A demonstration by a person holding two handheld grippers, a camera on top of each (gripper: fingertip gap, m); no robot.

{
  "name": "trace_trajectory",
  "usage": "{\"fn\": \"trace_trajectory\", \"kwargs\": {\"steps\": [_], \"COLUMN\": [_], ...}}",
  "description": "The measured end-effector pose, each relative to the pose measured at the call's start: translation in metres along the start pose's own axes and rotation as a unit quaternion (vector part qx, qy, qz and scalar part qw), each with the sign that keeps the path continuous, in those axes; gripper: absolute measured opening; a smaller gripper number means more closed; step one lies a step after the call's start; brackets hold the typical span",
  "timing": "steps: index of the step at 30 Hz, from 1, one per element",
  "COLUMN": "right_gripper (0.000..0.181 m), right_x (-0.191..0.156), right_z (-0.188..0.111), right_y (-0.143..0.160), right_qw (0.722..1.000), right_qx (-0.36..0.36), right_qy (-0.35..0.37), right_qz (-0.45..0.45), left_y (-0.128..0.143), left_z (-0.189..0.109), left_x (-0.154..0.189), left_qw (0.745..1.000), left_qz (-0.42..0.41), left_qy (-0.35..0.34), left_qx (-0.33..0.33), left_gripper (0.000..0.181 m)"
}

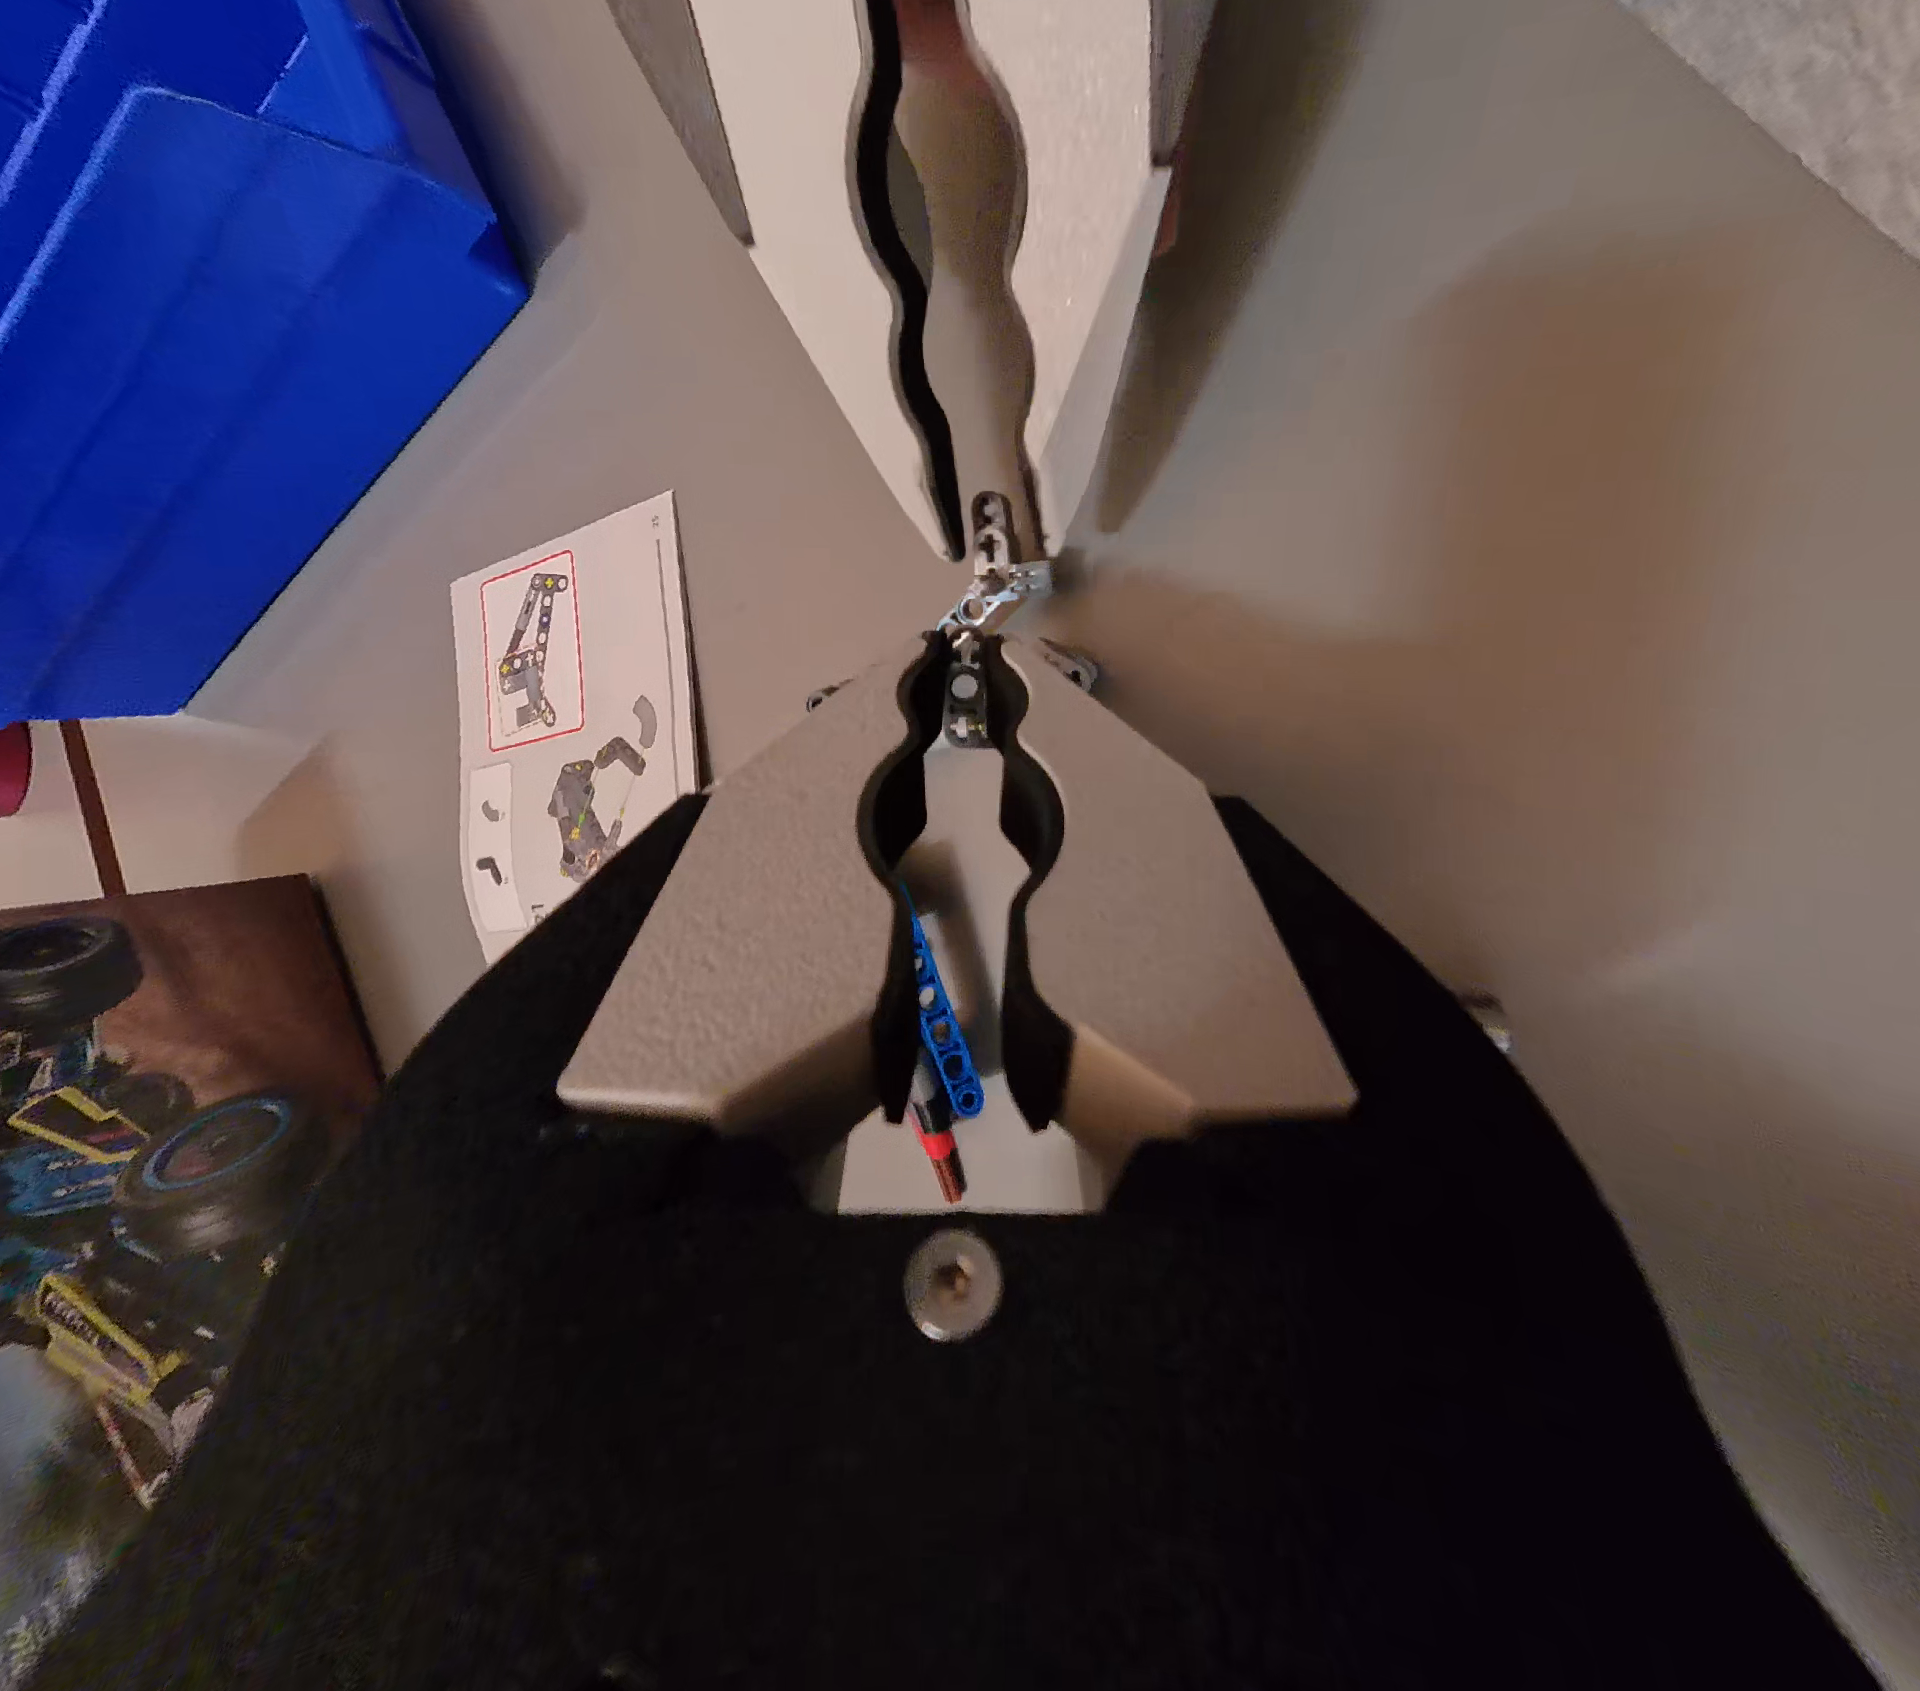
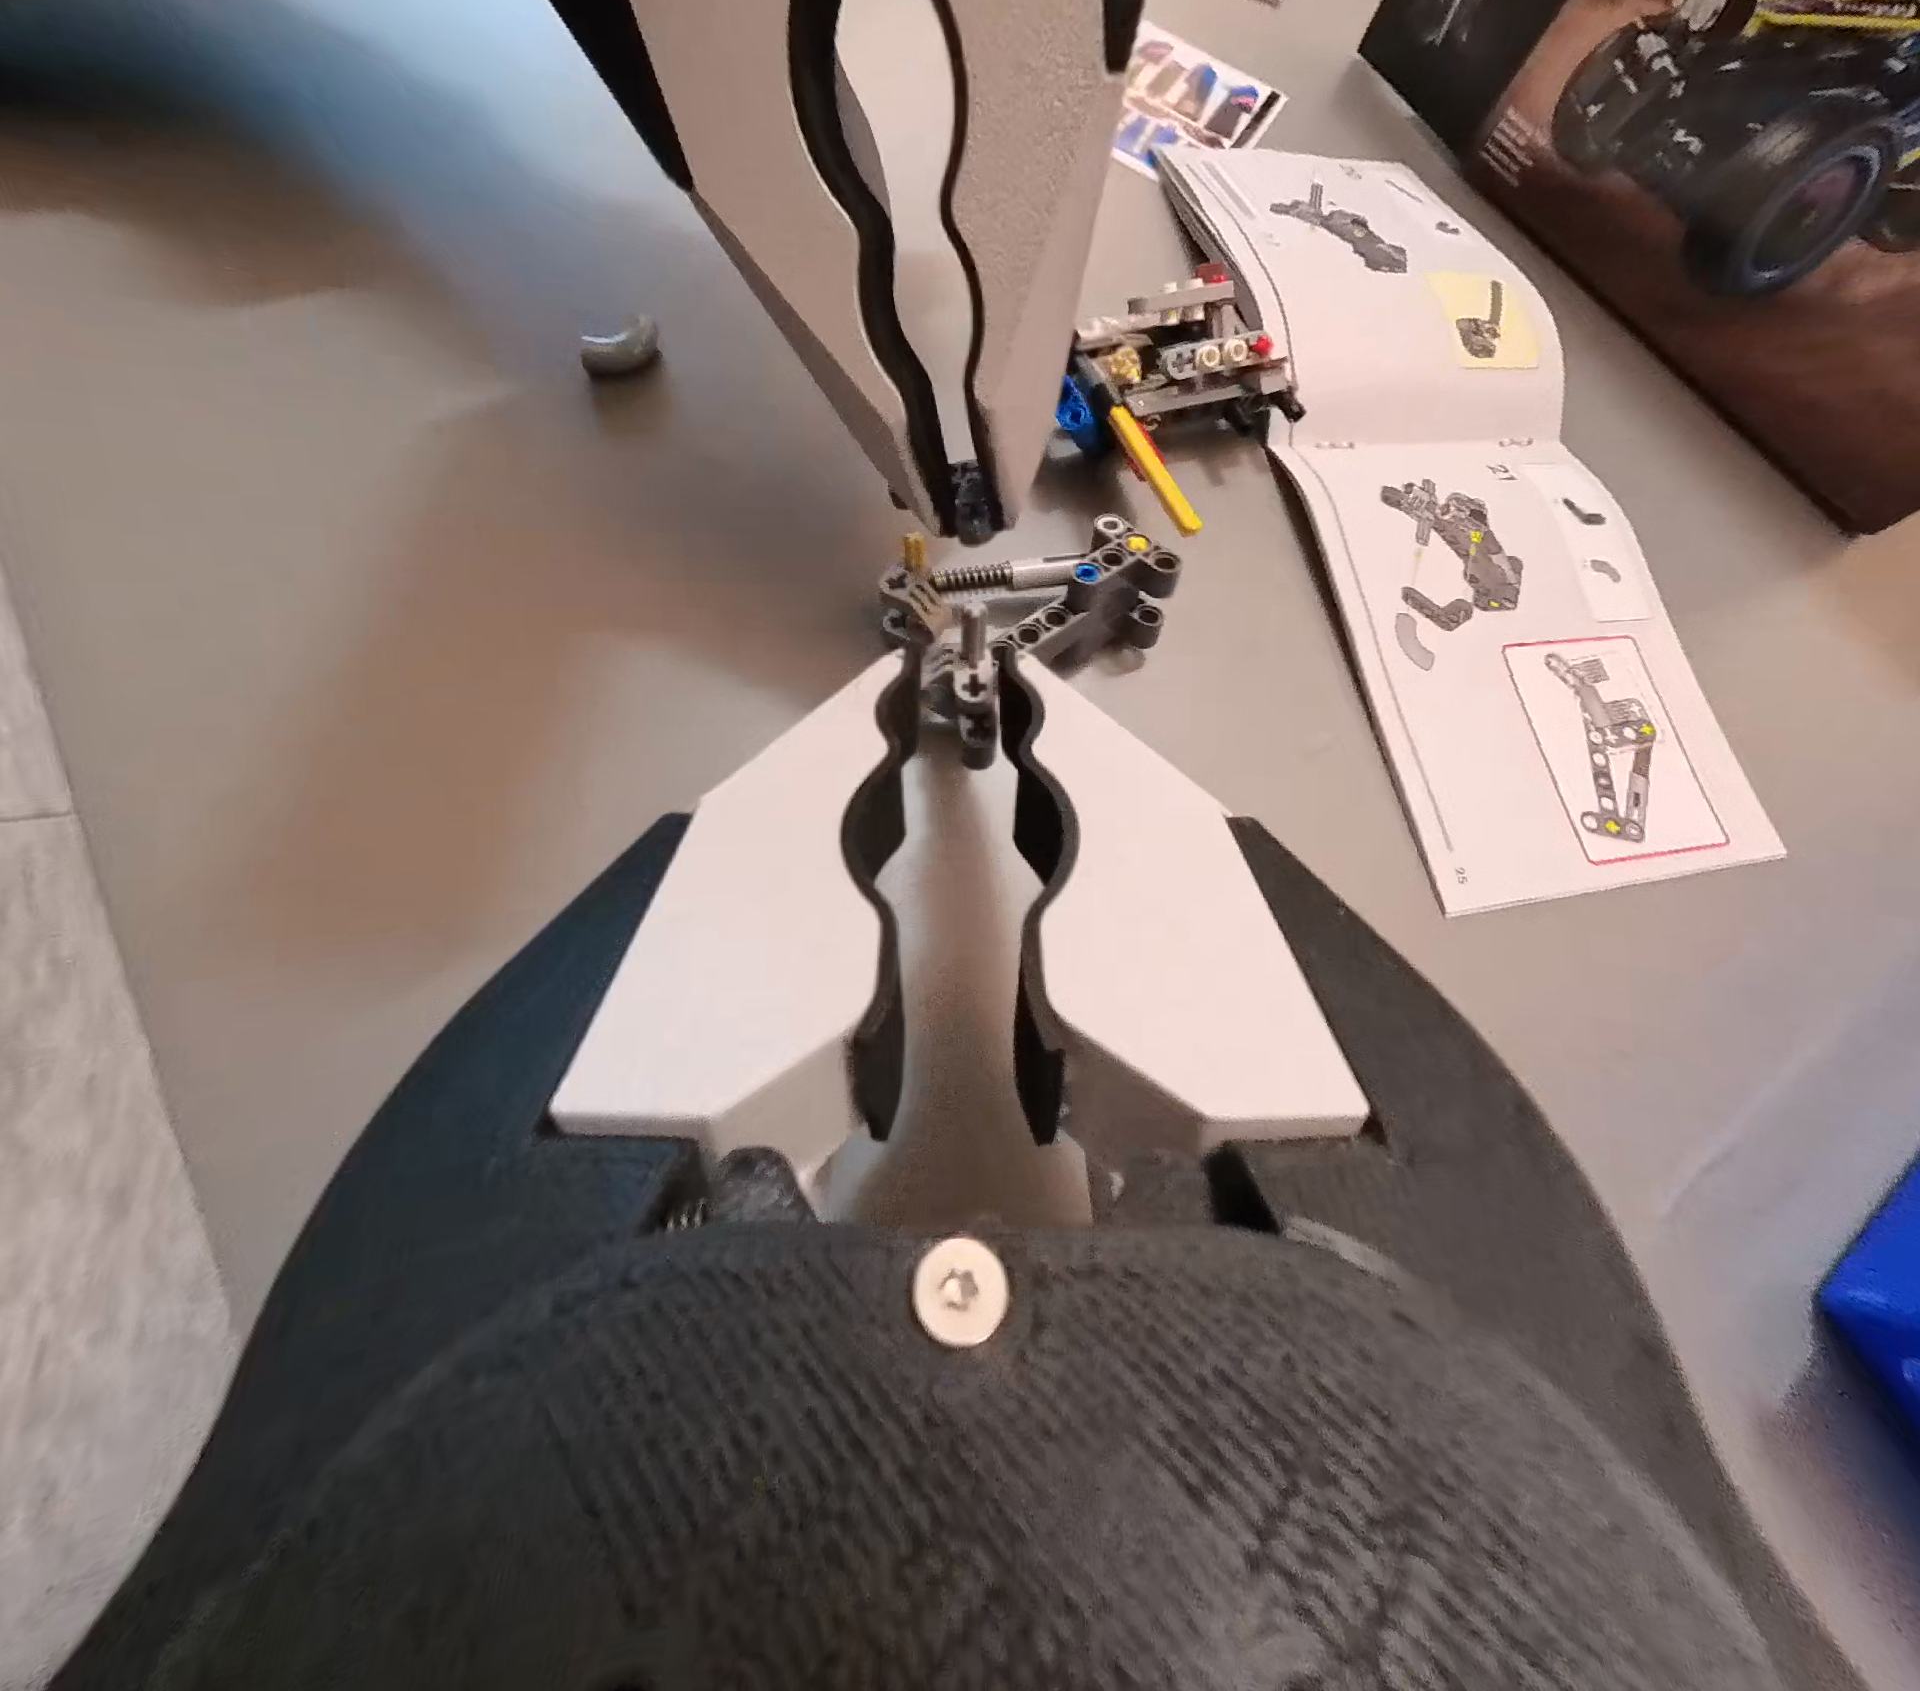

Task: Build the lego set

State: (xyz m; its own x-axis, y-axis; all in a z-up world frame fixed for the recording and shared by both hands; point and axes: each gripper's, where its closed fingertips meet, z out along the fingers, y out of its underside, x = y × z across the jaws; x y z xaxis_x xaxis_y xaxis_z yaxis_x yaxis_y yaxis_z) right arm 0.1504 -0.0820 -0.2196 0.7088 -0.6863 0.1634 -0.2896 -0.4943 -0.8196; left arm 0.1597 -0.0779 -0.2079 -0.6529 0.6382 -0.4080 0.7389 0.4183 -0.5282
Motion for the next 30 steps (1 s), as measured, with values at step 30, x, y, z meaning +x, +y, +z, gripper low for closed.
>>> {"fn": "trace_trajectory", "kwargs": {"steps": [30], "right_gripper": [0.006], "right_x": [0.009], "right_z": [0.001], "right_y": [0.01], "right_qw": [0.998], "right_qx": [0.001], "right_qy": [-0.011], "right_qz": [0.055], "left_y": [-0.008], "left_z": [0.016], "left_x": [-0.005], "left_qw": [0.989], "left_qz": [0.046], "left_qy": [0.122], "left_qx": [-0.077], "left_gripper": [0.004]}}
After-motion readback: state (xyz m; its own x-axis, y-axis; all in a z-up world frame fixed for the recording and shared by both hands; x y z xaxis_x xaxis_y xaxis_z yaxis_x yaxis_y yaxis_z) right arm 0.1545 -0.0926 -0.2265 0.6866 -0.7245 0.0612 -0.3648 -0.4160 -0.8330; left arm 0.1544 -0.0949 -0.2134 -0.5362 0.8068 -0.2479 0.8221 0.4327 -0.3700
